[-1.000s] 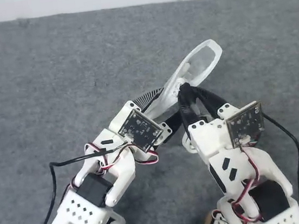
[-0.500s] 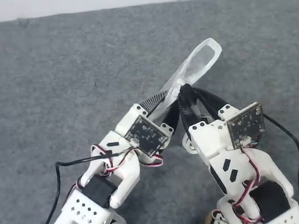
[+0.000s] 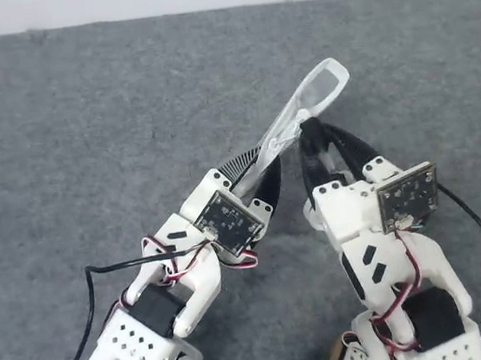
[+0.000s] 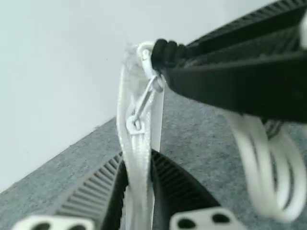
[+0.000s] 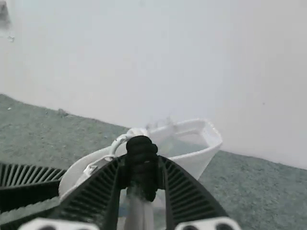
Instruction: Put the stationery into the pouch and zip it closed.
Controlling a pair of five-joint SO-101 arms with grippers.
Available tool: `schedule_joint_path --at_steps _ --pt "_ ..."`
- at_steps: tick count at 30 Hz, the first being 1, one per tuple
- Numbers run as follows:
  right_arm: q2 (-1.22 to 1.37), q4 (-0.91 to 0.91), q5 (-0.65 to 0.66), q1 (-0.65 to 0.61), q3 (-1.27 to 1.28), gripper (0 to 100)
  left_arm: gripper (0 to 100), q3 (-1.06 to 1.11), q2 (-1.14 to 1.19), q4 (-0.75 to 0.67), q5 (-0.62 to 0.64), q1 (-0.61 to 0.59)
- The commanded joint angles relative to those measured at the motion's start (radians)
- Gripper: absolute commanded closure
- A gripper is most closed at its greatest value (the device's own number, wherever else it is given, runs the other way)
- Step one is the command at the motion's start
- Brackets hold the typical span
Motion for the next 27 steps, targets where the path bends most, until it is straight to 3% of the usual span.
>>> schedule_joint_path --at_steps 1,16,27 --pt "-0.001 -0.093 0.017 0.050 -0.075 99.3 99 0.019 -0.005 -0.008 -0.008 -0.009" --pt "0.429 -0.113 0.068 0.102 -0.348 99.3 99 0.036 -0.005 -0.009 -0.009 -0.011" --pt "0.746 -0.120 0.068 0.249 -0.540 99.3 99 0.038 -0.005 -0.009 -0.028 -0.011"
